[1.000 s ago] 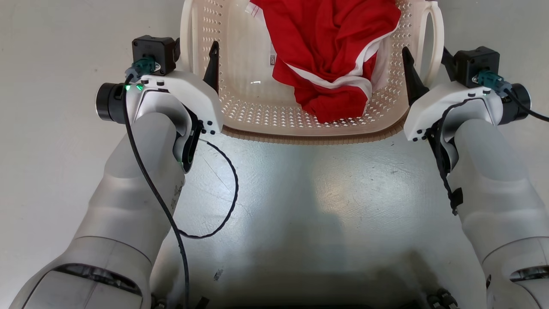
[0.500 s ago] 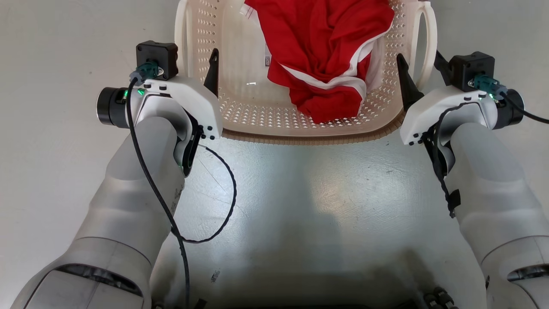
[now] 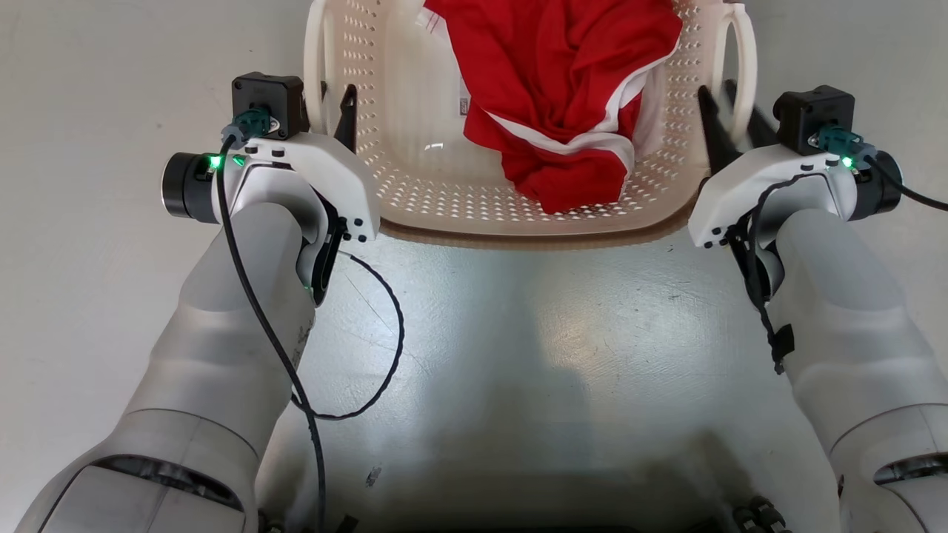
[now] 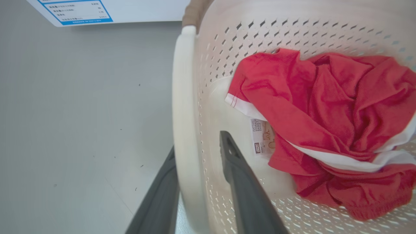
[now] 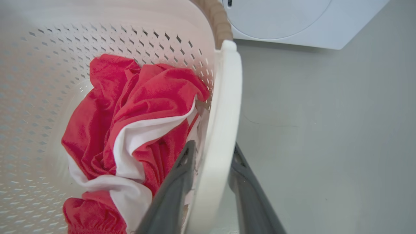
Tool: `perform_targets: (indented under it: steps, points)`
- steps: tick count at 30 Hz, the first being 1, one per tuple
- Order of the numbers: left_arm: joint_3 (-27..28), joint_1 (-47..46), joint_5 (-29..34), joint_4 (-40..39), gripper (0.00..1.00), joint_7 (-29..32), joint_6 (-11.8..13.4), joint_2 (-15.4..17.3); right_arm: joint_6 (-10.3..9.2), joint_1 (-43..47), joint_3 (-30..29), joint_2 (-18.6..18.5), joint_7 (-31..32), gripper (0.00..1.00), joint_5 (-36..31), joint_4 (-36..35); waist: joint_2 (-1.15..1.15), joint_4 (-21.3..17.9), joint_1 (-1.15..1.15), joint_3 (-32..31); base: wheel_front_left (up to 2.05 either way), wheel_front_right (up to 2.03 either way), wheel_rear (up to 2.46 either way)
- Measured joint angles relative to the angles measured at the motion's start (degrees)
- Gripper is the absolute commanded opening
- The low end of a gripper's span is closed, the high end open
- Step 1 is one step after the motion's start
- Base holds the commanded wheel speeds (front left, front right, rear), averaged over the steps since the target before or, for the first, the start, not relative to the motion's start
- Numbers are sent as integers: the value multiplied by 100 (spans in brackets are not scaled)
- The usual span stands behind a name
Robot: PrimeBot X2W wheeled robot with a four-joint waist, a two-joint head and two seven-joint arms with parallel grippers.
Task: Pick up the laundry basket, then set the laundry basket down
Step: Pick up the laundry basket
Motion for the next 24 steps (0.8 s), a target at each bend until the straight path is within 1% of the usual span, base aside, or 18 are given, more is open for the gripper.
perform_targets:
  steps: [1,2,3,4,5,7,11,14,16,20,24]
  points:
    - [-8,0,0,-4,18,1,0,4,7,-1,20,4,-2,0,43,8,0,5,0,1,0,0,0]
    - [-12,0,0,-5,18,1,0,7,-1,-7,20,11,-12,0,97,12,0,7,0,1,0,0,0]
    - [-15,0,-1,-4,2,1,1,9,0,-14,26,2,-16,0,115,13,0,7,0,2,0,0,0]
    - [-16,0,-2,-4,0,1,1,22,0,-16,32,-1,-18,0,130,19,0,8,0,2,0,0,0]
    - [-16,0,-10,-11,0,-2,2,15,0,-16,36,0,-21,0,136,27,0,8,0,1,0,0,0]
    - [-18,0,-10,-11,8,-3,2,13,0,-19,62,-3,-26,0,138,52,0,9,0,-7,0,0,0]
    - [-44,0,-10,-11,13,-3,2,11,-1,-22,147,-16,-27,0,199,113,0,3,0,-21,0,0,0]
    - [-71,0,-10,-5,13,1,2,12,-1,-20,208,-22,-26,0,268,153,0,-6,0,-44,0,0,0]
    - [-80,0,-10,4,15,2,3,12,-1,-12,264,-25,-25,0,335,171,0,-15,0,-70,0,0,0]
    - [-80,0,-10,40,15,2,3,16,-5,-9,378,-35,-25,0,433,172,0,-41,0,-127,0,0,0]
    - [-80,2,-10,96,11,2,3,19,-5,2,538,-37,-25,0,538,172,0,-64,0,-220,0,0,0]
